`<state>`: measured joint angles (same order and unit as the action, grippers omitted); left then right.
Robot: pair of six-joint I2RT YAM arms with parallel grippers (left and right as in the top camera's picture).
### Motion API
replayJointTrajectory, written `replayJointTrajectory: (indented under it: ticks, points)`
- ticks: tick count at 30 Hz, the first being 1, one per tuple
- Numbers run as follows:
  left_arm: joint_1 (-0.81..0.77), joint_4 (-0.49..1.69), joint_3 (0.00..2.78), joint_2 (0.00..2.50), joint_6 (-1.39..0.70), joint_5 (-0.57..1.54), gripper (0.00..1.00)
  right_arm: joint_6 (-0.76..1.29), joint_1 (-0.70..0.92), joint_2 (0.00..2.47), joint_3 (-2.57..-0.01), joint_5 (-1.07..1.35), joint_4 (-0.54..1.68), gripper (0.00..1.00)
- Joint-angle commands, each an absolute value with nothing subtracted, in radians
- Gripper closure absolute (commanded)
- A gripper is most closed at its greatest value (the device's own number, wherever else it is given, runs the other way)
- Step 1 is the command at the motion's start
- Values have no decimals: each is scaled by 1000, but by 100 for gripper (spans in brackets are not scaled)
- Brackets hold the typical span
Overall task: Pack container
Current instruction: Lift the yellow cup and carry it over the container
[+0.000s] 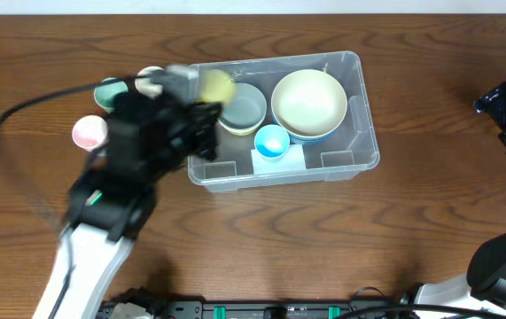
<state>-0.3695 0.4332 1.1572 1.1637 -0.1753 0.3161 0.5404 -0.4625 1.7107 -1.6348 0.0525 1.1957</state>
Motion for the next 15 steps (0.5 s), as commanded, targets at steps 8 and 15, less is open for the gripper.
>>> replayJointTrajectory:
  ticks: [8,15]
  points:
    - [-500,373,1163,1526,-165,332,94,534,-471,1704,-1636,49,1197,1]
    - [-536,368,1163,1585,-165,328,94,534,-471,1704,-1636,49,1197,1]
